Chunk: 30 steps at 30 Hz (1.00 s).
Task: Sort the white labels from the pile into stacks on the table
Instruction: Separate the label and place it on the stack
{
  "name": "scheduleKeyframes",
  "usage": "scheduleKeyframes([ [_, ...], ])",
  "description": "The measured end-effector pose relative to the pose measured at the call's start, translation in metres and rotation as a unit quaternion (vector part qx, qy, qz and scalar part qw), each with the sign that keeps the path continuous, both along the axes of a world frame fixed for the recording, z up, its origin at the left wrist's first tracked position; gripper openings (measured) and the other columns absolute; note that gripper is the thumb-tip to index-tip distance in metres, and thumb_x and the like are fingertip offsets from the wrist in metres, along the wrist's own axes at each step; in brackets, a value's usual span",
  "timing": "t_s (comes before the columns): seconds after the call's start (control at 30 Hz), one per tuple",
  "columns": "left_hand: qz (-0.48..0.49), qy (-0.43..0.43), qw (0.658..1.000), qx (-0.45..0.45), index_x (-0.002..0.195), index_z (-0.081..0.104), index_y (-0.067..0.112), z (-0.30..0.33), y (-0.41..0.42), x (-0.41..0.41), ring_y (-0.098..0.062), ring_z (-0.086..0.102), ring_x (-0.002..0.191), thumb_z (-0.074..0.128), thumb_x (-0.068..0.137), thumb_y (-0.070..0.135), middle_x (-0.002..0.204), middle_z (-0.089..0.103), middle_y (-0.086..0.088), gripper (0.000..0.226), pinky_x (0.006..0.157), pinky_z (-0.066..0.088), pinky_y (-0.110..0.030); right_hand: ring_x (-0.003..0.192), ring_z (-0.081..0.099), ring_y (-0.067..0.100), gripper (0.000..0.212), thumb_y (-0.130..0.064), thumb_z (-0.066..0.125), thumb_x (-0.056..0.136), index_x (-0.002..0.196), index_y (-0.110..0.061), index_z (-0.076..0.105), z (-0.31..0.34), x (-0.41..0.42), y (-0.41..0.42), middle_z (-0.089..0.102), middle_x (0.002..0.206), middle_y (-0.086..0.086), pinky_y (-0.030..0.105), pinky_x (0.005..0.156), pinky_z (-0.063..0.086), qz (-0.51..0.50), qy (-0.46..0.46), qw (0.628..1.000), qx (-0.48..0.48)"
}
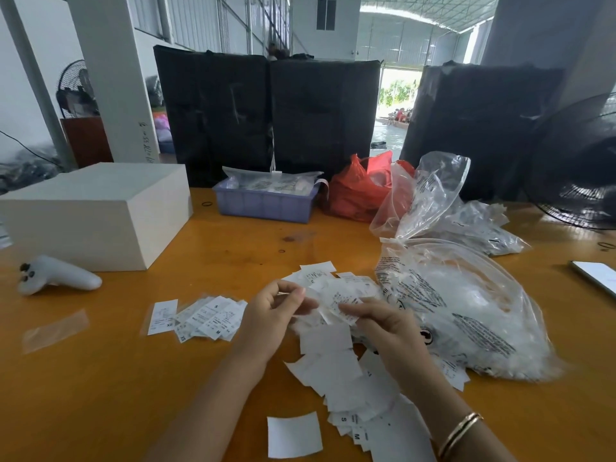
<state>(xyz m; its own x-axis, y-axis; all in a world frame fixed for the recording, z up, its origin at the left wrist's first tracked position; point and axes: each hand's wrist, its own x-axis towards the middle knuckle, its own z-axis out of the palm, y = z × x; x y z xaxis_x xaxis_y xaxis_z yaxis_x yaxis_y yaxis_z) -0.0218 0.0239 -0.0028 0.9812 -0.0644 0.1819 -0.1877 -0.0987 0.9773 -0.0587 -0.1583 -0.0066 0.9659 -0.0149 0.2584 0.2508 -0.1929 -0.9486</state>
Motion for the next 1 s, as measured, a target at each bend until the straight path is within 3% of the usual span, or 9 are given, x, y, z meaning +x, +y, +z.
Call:
scheduleKeyframes([
  [0.13, -0.008, 0.010, 1.000, -0.010, 0.094, 0.062, 0.016, 0.003, -0.001, -0.002, -0.003, 0.070, 0.079, 0.054, 0.096, 0.024, 0.083, 0.075, 0.010, 0.012, 0.059, 0.050, -0.013, 0.086, 0.066, 0.002, 0.045, 0.002, 0.054, 0.090, 0.085, -0.035, 0.078, 0.008, -0.005, 0.005, 0.073, 0.094, -0.010, 0.012, 0.069, 0.050, 0.024, 0.007, 0.997, 0.067],
  [0.23, -0.014, 0.019, 1.000, -0.020, 0.094, 0.064, 0.018, 0.004, -0.001, -0.004, -0.003, 0.070, 0.079, 0.055, 0.095, 0.024, 0.084, 0.075, 0.009, 0.011, 0.059, 0.050, -0.013, 0.073, 0.066, 0.008, 0.036, -0.004, 0.063, 0.087, 0.086, -0.038, 0.077, 0.006, -0.003, 0.008, 0.074, 0.084, -0.005, 0.015, 0.065, 0.051, -0.014, 0.020, 0.994, 0.106],
  [0.37, -0.038, 0.030, 0.998, -0.035, 0.099, 0.065, 0.021, 0.006, -0.001, -0.006, -0.004, 0.070, 0.083, 0.056, 0.095, 0.020, 0.087, 0.075, 0.008, 0.010, 0.061, 0.051, -0.014, 0.077, 0.069, 0.020, 0.049, -0.002, 0.066, 0.084, 0.101, -0.048, 0.067, 0.005, -0.001, 0.008, 0.068, 0.077, 0.000, 0.028, 0.071, 0.058, -0.016, 0.038, 0.983, 0.179],
  [0.5, -0.065, 0.036, 0.997, -0.024, 0.099, 0.066, 0.021, 0.009, -0.004, -0.009, -0.004, 0.071, 0.085, 0.059, 0.093, 0.020, 0.088, 0.076, 0.009, 0.009, 0.066, 0.050, -0.017, 0.087, 0.072, 0.028, 0.054, 0.003, 0.064, 0.085, 0.117, -0.040, 0.059, 0.004, -0.001, 0.007, 0.070, 0.085, 0.001, 0.029, 0.071, 0.058, 0.008, 0.050, 0.970, 0.238],
  [0.67, -0.050, 0.045, 0.996, -0.050, 0.081, 0.069, 0.027, 0.010, -0.006, -0.010, -0.004, 0.069, 0.084, 0.070, 0.083, 0.028, 0.089, 0.075, 0.006, 0.002, 0.065, 0.050, -0.020, 0.090, 0.071, 0.026, 0.014, -0.015, 0.070, 0.079, 0.091, -0.015, 0.076, 0.005, -0.003, 0.008, 0.074, 0.091, 0.010, 0.035, 0.079, 0.059, 0.013, 0.080, 0.966, 0.245],
  [0.73, -0.035, 0.057, 0.994, -0.086, 0.070, 0.071, 0.029, 0.010, -0.007, -0.010, -0.007, 0.066, 0.077, 0.074, 0.070, 0.037, 0.088, 0.074, 0.004, 0.008, 0.061, 0.052, -0.017, 0.088, 0.069, 0.027, 0.019, -0.028, 0.074, 0.069, 0.079, -0.013, 0.077, 0.006, -0.004, 0.008, 0.073, 0.090, 0.012, 0.044, 0.086, 0.054, 0.030, 0.086, 0.969, 0.230],
  [0.8, -0.029, 0.071, 0.988, -0.132, 0.065, 0.070, 0.029, 0.010, -0.007, -0.009, -0.012, 0.063, 0.073, 0.074, 0.061, 0.040, 0.082, 0.071, 0.003, 0.012, 0.067, 0.052, -0.022, 0.091, 0.066, 0.029, 0.030, -0.032, 0.074, 0.068, 0.086, -0.008, 0.076, 0.008, -0.007, 0.011, 0.071, 0.105, 0.010, 0.050, 0.086, 0.052, 0.069, 0.101, 0.975, 0.186],
  [0.9, -0.068, 0.081, 0.976, -0.192, 0.063, 0.069, 0.027, 0.011, -0.008, -0.010, -0.017, 0.061, 0.074, 0.075, 0.061, 0.035, 0.074, 0.067, -0.001, 0.010, 0.073, 0.050, -0.031, 0.101, 0.066, 0.016, 0.034, -0.033, 0.071, 0.071, 0.093, -0.008, 0.076, 0.008, -0.009, 0.017, 0.069, 0.114, -0.007, 0.034, 0.081, 0.056, 0.096, 0.106, 0.984, 0.105],
  [1.0, -0.088, 0.086, 0.966, -0.227, 0.069, 0.069, 0.023, 0.012, -0.009, -0.012, -0.011, 0.063, 0.067, 0.074, 0.064, 0.028, 0.072, 0.069, 0.001, 0.008, 0.065, 0.048, -0.025, 0.082, 0.068, 0.020, 0.023, -0.031, 0.066, 0.079, 0.088, -0.012, 0.076, 0.009, -0.010, 0.020, 0.073, 0.093, 0.010, 0.025, 0.070, 0.054, 0.090, 0.091, 0.988, 0.085],
])
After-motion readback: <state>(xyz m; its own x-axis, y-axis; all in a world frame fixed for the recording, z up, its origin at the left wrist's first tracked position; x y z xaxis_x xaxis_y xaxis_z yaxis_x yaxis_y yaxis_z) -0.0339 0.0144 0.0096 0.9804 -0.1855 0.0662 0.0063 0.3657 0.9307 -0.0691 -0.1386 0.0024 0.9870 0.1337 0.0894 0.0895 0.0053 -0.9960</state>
